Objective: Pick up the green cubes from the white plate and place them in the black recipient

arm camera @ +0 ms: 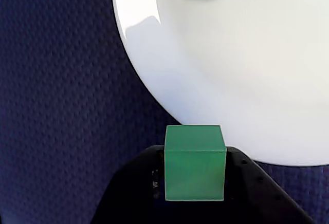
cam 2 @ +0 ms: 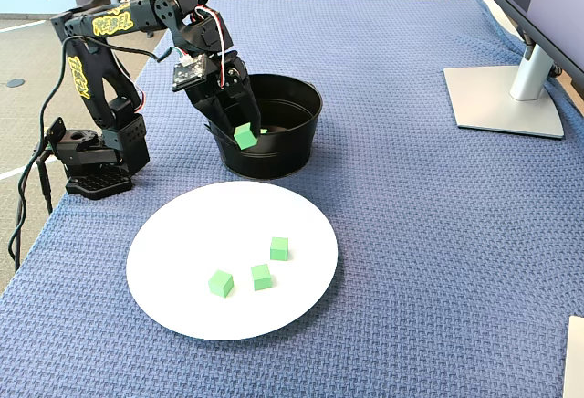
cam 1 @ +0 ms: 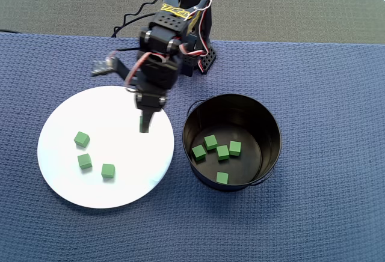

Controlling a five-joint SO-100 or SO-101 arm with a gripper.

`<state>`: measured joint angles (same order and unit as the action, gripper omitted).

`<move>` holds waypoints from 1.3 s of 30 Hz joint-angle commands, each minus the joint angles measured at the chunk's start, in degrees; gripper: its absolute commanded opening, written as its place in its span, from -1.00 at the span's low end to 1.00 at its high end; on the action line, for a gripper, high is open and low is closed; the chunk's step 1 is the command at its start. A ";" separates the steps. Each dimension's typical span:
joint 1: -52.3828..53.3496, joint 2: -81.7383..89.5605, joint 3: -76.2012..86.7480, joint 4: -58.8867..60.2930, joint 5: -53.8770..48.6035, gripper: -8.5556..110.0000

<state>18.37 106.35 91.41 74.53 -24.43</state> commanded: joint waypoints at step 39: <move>4.57 -19.25 -30.59 8.17 19.51 -0.48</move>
<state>14.68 89.82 66.18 83.94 -5.62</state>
